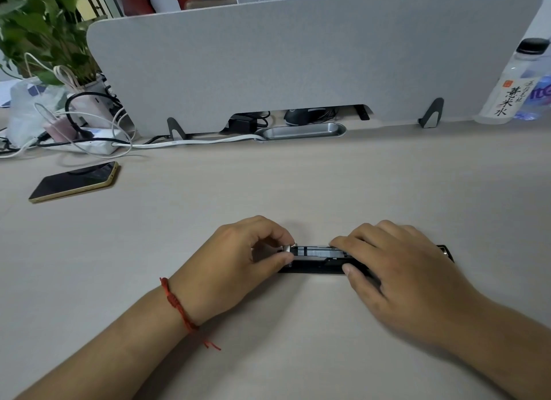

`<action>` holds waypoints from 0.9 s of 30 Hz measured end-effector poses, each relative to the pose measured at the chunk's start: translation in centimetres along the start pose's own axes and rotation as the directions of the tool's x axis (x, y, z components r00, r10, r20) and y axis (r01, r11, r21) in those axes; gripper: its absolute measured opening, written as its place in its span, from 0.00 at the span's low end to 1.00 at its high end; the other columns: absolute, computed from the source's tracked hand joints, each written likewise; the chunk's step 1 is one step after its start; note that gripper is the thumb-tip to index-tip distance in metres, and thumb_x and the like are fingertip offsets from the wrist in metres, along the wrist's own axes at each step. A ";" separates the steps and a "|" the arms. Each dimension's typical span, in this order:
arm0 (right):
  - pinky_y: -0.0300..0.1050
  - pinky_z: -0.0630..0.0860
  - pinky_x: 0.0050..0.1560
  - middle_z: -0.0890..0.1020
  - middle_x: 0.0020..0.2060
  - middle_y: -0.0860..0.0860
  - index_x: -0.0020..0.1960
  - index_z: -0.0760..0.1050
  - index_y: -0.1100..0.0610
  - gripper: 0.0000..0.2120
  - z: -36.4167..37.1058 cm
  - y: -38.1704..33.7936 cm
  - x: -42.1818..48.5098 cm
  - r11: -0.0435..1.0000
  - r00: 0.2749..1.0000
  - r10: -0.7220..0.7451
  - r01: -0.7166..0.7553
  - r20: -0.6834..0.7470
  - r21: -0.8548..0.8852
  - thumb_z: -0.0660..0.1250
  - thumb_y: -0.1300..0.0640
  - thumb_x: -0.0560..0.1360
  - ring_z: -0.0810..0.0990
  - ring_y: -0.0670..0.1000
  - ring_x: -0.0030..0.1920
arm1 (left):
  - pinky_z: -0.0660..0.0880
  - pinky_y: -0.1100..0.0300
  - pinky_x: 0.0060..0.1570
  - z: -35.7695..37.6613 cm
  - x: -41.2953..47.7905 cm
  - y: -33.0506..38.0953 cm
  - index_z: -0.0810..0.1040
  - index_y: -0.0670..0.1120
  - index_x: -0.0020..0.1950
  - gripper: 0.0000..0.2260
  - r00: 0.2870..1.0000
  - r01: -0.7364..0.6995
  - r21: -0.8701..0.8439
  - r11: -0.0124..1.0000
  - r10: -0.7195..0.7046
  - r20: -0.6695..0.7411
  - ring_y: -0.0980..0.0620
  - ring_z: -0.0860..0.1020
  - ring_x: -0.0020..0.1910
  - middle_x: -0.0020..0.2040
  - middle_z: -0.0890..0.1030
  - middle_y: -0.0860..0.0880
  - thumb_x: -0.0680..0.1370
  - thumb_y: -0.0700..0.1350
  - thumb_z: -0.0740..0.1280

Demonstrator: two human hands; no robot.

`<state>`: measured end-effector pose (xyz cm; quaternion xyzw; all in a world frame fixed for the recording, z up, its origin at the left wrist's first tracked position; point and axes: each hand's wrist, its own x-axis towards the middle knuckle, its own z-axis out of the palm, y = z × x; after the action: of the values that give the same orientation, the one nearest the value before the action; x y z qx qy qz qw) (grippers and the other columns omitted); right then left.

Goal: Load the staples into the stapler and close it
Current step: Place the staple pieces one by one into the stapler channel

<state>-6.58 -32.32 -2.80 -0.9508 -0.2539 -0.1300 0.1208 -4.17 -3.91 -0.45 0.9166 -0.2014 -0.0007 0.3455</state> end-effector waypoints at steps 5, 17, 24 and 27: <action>0.53 0.75 0.48 0.78 0.50 0.40 0.66 0.78 0.44 0.16 0.1 0.1 0.0 1.000 1.000 -0.003 0.003 -0.011 -0.002 0.58 0.46 0.82 0.76 0.50 0.46 | 0.77 0.63 0.53 -0.1 0.1 0.2 0.85 0.60 0.53 0.06 1.000 0.007 0.009 1.000 -0.007 0.010 0.58 0.84 0.54 0.51 0.85 0.61 0.80 0.49 0.76; 0.52 0.74 0.48 0.78 0.49 0.40 0.65 0.78 0.44 0.16 -0.2 -0.1 0.0 1.000 1.000 -0.001 0.001 -0.009 -0.004 0.58 0.46 0.82 0.76 0.51 0.46 | 0.81 0.51 0.51 -0.4 -0.3 -0.9 0.79 0.55 0.60 0.10 0.961 -0.278 0.133 0.951 0.276 0.038 0.53 0.82 0.52 0.59 0.79 0.59 0.81 0.49 0.75; 0.52 0.74 0.47 0.78 0.49 0.40 0.65 0.78 0.44 0.15 -0.1 -0.1 0.0 1.000 1.000 -0.003 0.002 -0.016 -0.003 0.59 0.46 0.82 0.75 0.50 0.46 | 0.79 0.59 0.59 -0.2 -0.3 -1.1 0.82 0.52 0.69 0.15 0.940 -0.341 0.099 0.935 0.337 0.057 0.56 0.80 0.63 0.66 0.79 0.55 0.82 0.46 0.74; 0.52 0.73 0.47 0.78 0.49 0.40 0.65 0.78 0.44 0.15 -0.1 -0.1 0.0 1.000 1.000 -0.001 0.001 -0.013 -0.001 0.59 0.46 0.82 0.75 0.50 0.46 | 0.80 0.58 0.61 -1.1 -0.3 -1.2 0.80 0.52 0.72 0.19 0.945 -0.326 -0.017 0.945 0.326 -0.012 0.52 0.79 0.69 0.68 0.79 0.55 0.81 0.41 0.75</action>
<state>-6.66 -32.33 -2.66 -0.9499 -0.2534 -0.1365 0.1220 -3.86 -2.25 -0.45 0.8674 -0.3484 0.0588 0.3504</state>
